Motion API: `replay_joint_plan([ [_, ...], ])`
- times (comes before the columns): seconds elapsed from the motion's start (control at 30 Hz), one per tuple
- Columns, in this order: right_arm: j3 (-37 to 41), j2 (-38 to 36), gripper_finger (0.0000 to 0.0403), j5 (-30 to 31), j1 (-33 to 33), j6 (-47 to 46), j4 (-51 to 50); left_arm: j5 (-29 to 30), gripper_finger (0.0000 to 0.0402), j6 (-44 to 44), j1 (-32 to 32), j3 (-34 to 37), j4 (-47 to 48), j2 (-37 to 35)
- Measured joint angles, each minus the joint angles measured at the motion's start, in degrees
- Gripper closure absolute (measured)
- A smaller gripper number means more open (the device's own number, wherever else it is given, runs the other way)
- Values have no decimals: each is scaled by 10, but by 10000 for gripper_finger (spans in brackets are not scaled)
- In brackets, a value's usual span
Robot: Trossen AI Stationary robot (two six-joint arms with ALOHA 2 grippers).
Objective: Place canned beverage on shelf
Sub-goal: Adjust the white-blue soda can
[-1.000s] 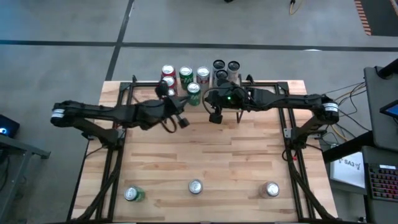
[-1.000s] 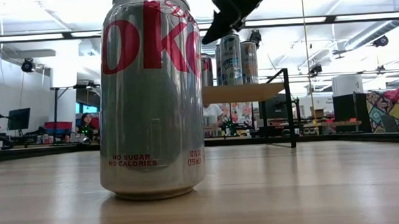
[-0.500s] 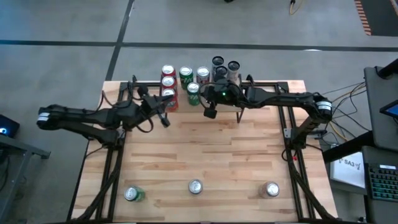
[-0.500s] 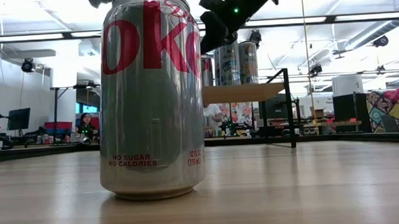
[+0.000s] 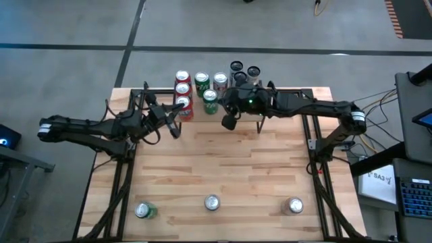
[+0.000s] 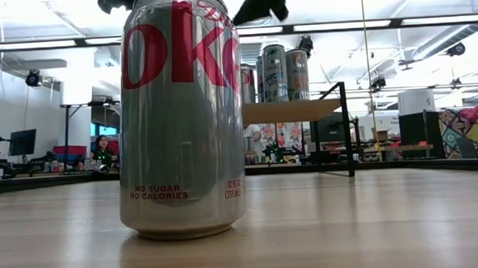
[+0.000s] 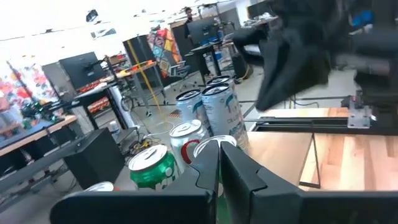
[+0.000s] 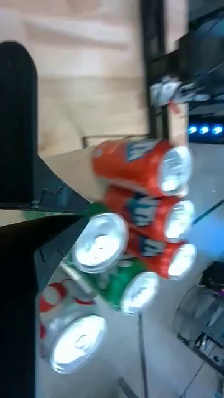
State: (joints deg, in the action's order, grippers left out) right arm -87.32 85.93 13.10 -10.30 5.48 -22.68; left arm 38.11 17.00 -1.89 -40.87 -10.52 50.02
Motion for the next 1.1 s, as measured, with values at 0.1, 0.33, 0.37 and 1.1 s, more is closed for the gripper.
replay_joint_plan([
  [0.1, -46, 4, 394, 4, 7, -16, -19, -2, 402, 4, -1, 2, 0, -5],
  [0.33, -174, 40, 394, 153, 3, 15, -108, -2, 402, 6, -3, 14, 16, -29],
  [0.37, -198, 47, 394, 161, -5, 18, -125, -2, 402, 6, -3, 14, 20, -32],
  [1.1, -445, 204, 394, 0, -243, -141, -336, -2, 402, 22, -3, 21, 34, -54],
])
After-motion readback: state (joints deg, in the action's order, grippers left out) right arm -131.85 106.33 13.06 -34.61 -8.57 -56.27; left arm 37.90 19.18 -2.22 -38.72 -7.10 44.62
